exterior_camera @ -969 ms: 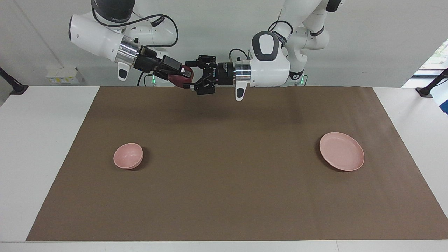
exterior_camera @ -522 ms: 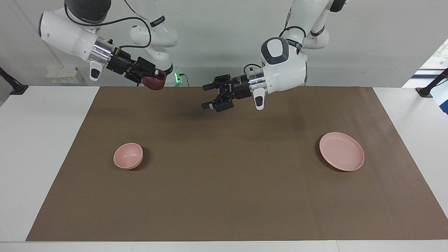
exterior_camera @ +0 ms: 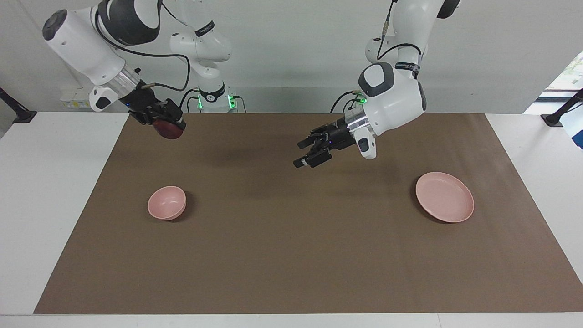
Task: Move apple from plate to bowl
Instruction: 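Lower the apple into the bowl with the right gripper while the left gripper retracts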
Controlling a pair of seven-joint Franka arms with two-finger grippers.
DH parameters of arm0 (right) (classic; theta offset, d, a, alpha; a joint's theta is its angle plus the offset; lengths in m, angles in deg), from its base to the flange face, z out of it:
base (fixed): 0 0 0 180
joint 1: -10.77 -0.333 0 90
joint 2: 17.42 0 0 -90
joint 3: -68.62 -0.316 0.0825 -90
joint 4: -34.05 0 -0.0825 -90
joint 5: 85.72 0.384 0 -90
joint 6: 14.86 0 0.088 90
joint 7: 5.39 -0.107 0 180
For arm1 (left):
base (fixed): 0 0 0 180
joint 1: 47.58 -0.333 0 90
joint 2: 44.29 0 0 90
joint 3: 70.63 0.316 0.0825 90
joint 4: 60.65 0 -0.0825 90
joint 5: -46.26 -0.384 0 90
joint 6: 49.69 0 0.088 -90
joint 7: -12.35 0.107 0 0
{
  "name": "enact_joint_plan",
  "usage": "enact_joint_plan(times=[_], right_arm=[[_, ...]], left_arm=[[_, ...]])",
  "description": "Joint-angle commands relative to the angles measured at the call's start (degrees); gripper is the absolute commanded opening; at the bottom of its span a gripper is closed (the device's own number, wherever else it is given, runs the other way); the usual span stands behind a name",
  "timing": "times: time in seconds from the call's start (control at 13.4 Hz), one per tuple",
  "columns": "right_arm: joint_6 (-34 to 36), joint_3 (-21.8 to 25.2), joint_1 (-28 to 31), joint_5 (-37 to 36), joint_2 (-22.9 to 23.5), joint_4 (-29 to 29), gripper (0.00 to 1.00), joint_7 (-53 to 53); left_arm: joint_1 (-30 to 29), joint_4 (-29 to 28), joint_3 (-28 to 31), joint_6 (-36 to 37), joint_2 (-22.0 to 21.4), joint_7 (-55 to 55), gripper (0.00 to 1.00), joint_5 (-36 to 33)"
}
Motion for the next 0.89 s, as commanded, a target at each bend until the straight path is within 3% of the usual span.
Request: enact_joint_plan(times=[0.0,0.37,0.52,0.82], right_arm=[[-6.56,-0.17,-2.44,-8.63,6.17,1.20,0.00,5.84],[-22.31,-0.17,-2.62,-23.92,14.88,1.37,0.00,9.54],[-25.91,-0.17,-1.92,-24.47,17.78,1.46,0.00,10.44],[-27.85,-0.09,-1.92,-24.39,21.04,1.99,0.00,8.59]], left_arm=[[-5.42,-0.50,0.20,4.53,0.38,3.12,1.00,-6.60],[-10.37,-0.76,0.55,13.05,0.13,11.12,1.00,-27.75],[-11.41,-0.68,0.82,15.35,0.04,12.62,1.00,-35.76],[-14.23,-0.32,1.17,15.09,0.30,12.19,1.00,-36.32]])
